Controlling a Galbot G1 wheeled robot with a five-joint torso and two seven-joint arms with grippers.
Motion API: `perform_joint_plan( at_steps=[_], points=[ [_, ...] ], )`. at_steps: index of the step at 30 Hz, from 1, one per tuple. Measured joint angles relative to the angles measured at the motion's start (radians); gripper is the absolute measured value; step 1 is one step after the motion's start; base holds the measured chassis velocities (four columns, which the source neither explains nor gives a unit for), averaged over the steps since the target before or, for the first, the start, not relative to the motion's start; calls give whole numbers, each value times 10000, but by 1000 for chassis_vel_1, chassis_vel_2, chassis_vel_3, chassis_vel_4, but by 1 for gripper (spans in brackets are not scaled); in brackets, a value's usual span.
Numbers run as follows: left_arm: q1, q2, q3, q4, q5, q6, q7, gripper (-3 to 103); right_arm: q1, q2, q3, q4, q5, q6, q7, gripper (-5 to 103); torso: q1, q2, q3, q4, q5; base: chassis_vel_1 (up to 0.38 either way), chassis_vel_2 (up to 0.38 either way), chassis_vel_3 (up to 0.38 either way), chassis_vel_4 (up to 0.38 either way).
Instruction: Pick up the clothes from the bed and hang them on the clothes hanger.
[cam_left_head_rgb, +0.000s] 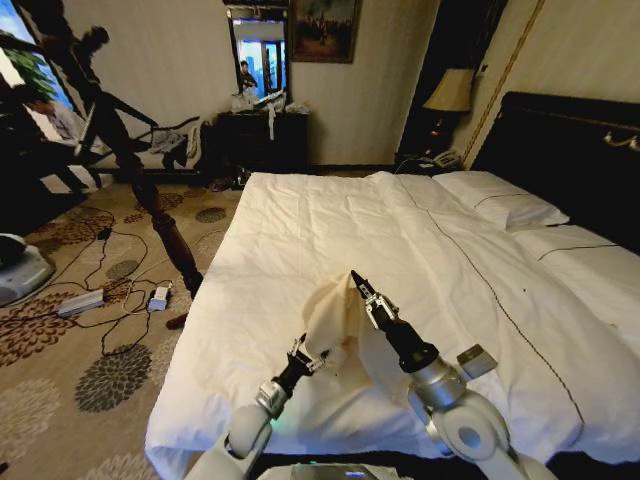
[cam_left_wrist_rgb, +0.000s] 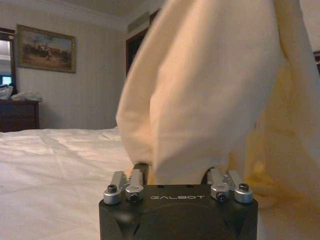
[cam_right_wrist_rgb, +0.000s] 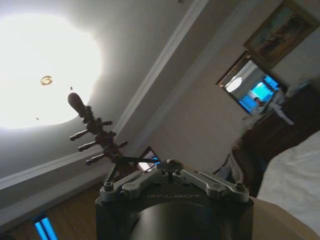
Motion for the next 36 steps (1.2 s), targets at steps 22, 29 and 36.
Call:
perform_joint_plan(
  at_steps=[22, 29, 36],
  points=[
    [933, 1111, -2441, -2100, -1975, 555, 641, 1, -240, -37, 618, 439, -218, 118, 671, 0, -2, 0, 0, 0, -1, 0, 0, 0, 0],
    [1033, 1702, -3680, -3561, -3275, 1009, 636, 1, -282, -125, 629, 758, -377, 119, 348, 0, -1, 0, 0, 0, -3, 0, 0, 0, 0],
    [1050, 2844, -5712, -5678, -5358, 1756, 405, 1, -534, -365, 761, 1055, -493, 134, -61, 0, -1, 0, 0, 0, 0, 0, 0, 0, 0]
  ],
)
